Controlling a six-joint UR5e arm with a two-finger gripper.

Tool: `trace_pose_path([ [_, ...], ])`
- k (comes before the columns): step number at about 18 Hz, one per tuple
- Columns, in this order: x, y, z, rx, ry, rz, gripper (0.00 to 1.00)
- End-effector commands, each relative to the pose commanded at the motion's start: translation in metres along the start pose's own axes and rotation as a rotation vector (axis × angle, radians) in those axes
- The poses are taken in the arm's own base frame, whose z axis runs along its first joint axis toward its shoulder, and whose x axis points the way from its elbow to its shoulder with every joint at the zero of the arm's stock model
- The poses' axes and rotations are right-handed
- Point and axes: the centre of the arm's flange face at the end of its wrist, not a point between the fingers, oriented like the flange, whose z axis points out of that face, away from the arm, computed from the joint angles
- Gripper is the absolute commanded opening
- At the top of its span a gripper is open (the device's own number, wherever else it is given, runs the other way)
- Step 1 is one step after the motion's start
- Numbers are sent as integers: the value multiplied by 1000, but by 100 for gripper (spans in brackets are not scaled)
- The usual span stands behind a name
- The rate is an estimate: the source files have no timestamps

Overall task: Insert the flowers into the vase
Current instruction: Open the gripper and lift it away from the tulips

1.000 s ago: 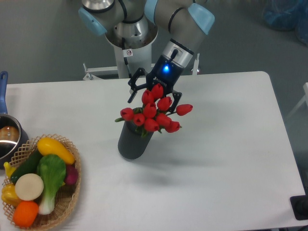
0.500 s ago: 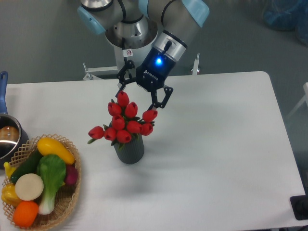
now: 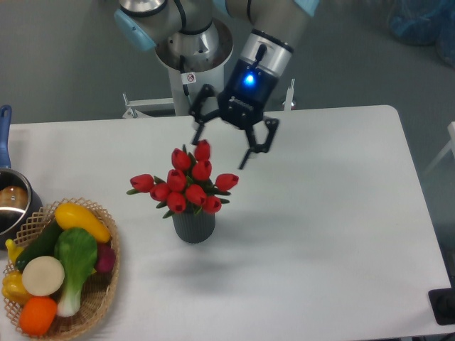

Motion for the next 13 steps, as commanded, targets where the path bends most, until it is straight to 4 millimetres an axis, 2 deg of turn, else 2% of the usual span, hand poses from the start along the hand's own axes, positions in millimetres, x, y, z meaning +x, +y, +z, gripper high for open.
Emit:
trace_pose_path([
  [2,-29,25,-7,-21,-32,-16,100],
  [3,-45,38,2,-33,-26,-25,100],
  [5,-73,48,2,-69,-48,-17,100],
  [6,-84,58,9,-130,-55,-6,100],
  [10,-121,82,32,-358,-66,93,100],
  [13,-137,90,46,-406,-57,97,100],
])
